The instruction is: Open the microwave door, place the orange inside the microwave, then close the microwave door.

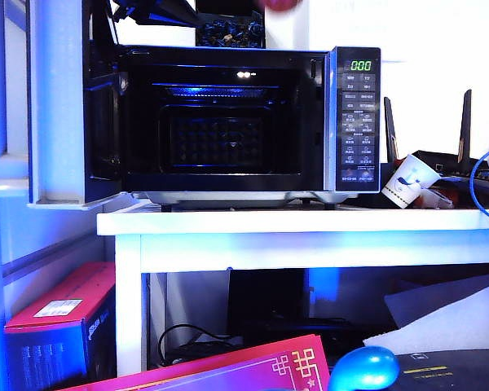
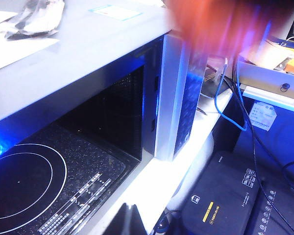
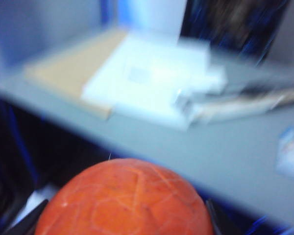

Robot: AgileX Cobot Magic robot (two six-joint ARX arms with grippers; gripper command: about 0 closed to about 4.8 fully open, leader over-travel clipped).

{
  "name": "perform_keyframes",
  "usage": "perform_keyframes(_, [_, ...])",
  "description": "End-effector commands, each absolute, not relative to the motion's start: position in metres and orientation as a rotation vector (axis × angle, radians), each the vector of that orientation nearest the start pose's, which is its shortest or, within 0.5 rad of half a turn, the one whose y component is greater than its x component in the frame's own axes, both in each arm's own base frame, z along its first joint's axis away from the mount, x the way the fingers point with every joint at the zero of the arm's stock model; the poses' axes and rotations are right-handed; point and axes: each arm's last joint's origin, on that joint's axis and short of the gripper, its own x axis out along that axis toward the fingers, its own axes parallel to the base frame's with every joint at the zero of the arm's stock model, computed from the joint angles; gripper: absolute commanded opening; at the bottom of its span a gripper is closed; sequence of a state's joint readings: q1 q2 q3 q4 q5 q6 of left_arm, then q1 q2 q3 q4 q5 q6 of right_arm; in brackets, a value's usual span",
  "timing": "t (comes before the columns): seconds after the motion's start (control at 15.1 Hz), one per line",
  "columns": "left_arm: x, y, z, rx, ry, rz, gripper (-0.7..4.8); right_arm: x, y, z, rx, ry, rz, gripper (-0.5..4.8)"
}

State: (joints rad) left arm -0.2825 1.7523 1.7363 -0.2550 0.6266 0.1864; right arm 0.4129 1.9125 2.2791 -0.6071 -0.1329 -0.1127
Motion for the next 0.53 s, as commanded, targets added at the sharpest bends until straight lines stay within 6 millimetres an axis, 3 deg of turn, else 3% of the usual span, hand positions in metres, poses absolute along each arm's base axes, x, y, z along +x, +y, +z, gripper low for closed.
perform_keyframes(0.07, [0.381,-0.129,0.391,0.119,0.218,-0.935,-0.05,0.388,0.177,0.434,-0.148,0.271,0.568,2.38])
perform_keyframes(0.26, [0.381,-0.129,0.391,0.119,0.218,-0.935,-0.05,0.403,0.186,0.391,-0.145,0.257,0.571,2.38])
perform_keyframes(0.53, [0.381,-0.129,0.391,0.119,0.218,-0.934,-0.05,0.424,0.195,0.339,-0.123,0.116,0.562,2.38])
